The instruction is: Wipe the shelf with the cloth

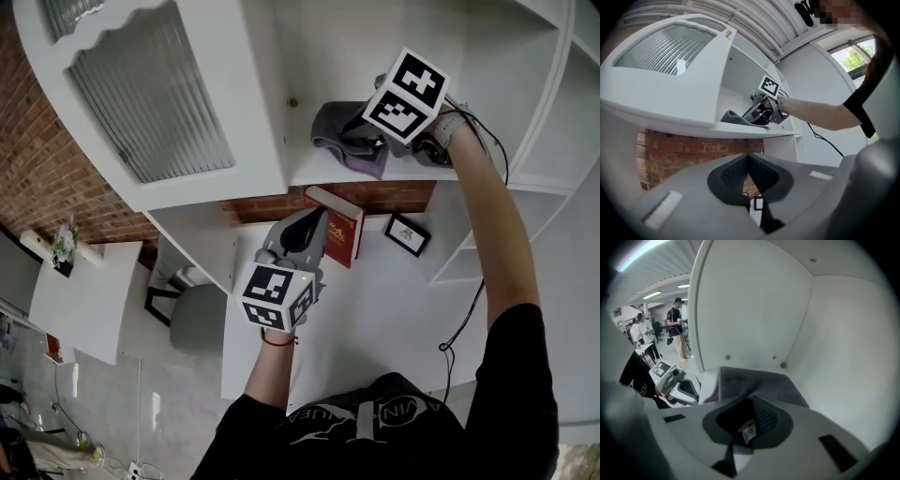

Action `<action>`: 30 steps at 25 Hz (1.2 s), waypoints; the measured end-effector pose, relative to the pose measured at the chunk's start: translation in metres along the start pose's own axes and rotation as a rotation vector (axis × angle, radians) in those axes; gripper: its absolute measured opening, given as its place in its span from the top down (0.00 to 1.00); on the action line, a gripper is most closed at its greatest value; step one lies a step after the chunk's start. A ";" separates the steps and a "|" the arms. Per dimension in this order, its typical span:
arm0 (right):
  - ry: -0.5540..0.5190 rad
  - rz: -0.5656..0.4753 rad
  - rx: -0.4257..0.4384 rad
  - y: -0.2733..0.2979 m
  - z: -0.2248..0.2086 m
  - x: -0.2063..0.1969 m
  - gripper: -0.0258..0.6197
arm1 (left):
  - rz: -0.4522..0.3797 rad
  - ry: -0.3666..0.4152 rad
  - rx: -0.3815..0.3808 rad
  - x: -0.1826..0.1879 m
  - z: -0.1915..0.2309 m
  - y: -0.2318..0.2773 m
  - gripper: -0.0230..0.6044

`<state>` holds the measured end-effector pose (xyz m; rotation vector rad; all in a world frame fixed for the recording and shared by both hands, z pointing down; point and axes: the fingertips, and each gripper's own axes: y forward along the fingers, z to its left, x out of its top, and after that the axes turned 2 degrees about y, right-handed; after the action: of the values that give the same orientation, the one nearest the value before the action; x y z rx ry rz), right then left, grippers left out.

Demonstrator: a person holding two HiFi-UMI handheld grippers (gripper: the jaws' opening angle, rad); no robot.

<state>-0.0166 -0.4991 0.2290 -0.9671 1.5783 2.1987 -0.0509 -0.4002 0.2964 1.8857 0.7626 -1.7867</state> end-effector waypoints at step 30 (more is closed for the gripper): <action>0.094 -0.953 -0.137 -0.085 -0.022 0.171 0.92 | 0.034 0.048 0.045 0.020 0.006 -0.020 0.95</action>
<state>-0.0872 -0.5153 0.0511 -1.4740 0.7148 1.5825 -0.0684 -0.3871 0.2769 1.9646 0.7087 -1.7581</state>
